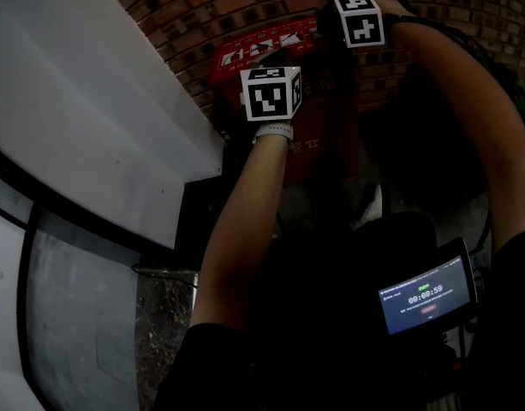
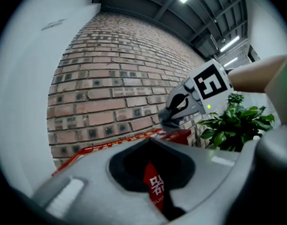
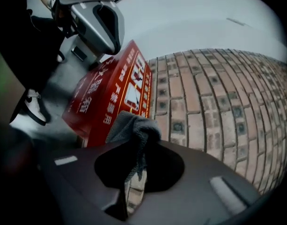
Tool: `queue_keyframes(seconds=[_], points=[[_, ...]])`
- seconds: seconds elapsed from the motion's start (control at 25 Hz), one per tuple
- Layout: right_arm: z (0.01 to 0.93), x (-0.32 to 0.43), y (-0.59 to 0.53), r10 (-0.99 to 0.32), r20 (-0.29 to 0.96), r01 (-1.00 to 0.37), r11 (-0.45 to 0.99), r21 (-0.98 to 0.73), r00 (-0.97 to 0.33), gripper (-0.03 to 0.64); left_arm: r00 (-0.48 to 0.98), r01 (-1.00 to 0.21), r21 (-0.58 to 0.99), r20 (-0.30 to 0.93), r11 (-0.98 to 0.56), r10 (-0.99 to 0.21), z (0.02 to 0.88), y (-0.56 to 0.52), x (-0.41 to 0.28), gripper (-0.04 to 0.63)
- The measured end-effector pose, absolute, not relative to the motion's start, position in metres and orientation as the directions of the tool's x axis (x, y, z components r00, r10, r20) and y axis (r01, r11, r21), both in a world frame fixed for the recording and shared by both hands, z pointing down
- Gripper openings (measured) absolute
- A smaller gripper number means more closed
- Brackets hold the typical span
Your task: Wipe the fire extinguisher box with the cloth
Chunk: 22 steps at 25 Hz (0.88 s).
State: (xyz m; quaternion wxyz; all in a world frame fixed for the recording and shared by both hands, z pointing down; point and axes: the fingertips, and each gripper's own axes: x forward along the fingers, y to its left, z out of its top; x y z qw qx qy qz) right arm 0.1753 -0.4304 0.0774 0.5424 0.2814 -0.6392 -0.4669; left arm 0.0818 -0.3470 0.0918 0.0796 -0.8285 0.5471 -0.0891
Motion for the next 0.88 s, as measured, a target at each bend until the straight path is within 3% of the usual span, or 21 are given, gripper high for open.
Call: queue_keyframes(seconds=[0.88], points=[[0.092,-0.061,-0.385,-0.781,0.433,0.237,0.363,0.901,-0.45,0.031,0.263,-0.953,-0.148,0.022,-0.263,-0.965,0.099,-0.331,-0.08,0.003]])
